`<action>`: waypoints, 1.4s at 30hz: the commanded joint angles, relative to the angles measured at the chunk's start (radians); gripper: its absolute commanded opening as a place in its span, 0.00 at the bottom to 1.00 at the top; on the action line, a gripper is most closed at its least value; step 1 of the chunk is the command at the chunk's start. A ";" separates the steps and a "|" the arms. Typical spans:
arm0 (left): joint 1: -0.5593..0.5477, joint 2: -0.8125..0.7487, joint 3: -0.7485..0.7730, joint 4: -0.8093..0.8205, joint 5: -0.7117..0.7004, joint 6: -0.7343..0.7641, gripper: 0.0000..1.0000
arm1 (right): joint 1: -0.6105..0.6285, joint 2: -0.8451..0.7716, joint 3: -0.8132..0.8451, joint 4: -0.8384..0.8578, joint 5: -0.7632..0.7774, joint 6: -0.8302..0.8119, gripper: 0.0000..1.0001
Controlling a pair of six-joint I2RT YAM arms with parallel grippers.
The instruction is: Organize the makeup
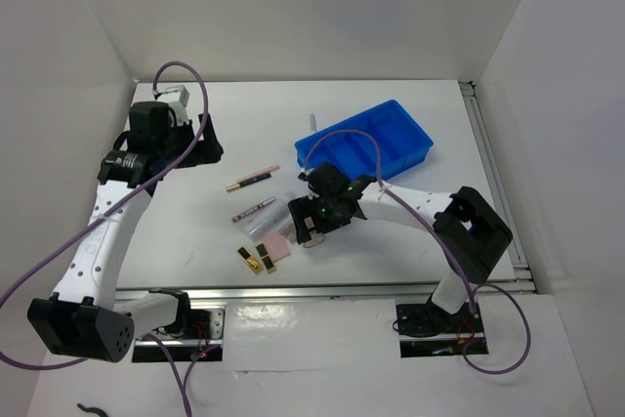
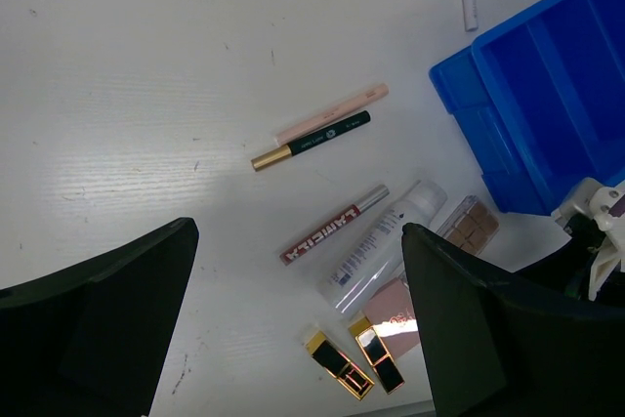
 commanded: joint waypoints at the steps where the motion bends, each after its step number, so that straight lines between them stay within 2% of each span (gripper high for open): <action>1: 0.000 -0.023 0.001 0.028 -0.002 0.001 1.00 | 0.020 0.022 0.049 0.040 -0.009 -0.007 1.00; 4: 0.000 -0.023 0.001 0.028 -0.002 0.001 1.00 | 0.029 0.031 0.049 0.040 0.002 -0.007 0.94; 8: 0.000 -0.023 0.001 0.028 -0.011 0.001 1.00 | 0.029 0.040 0.049 0.049 0.002 -0.007 0.93; 12: 0.000 -0.023 0.001 0.028 -0.011 0.001 1.00 | 0.038 0.053 0.049 0.049 0.023 -0.007 0.82; 17: 0.000 -0.023 0.001 0.028 -0.011 0.010 1.00 | 0.038 0.050 0.049 0.038 0.041 -0.007 0.60; 21: 0.000 -0.023 0.010 0.028 -0.011 0.010 1.00 | 0.047 0.001 0.094 -0.023 0.063 -0.007 0.55; 29: 0.000 -0.023 0.041 0.019 -0.011 0.019 1.00 | 0.043 -0.125 0.285 -0.212 0.224 -0.029 0.55; 32: 0.000 -0.023 0.041 0.019 0.001 0.019 1.00 | -0.002 -0.084 0.379 -0.233 0.306 -0.057 0.55; 38: 0.000 -0.023 0.050 0.019 0.001 0.010 1.00 | -0.082 0.132 0.566 -0.233 0.428 -0.107 0.55; 42: 0.000 -0.023 0.050 0.019 0.001 0.019 1.00 | -0.163 0.241 0.663 -0.210 0.401 -0.107 0.55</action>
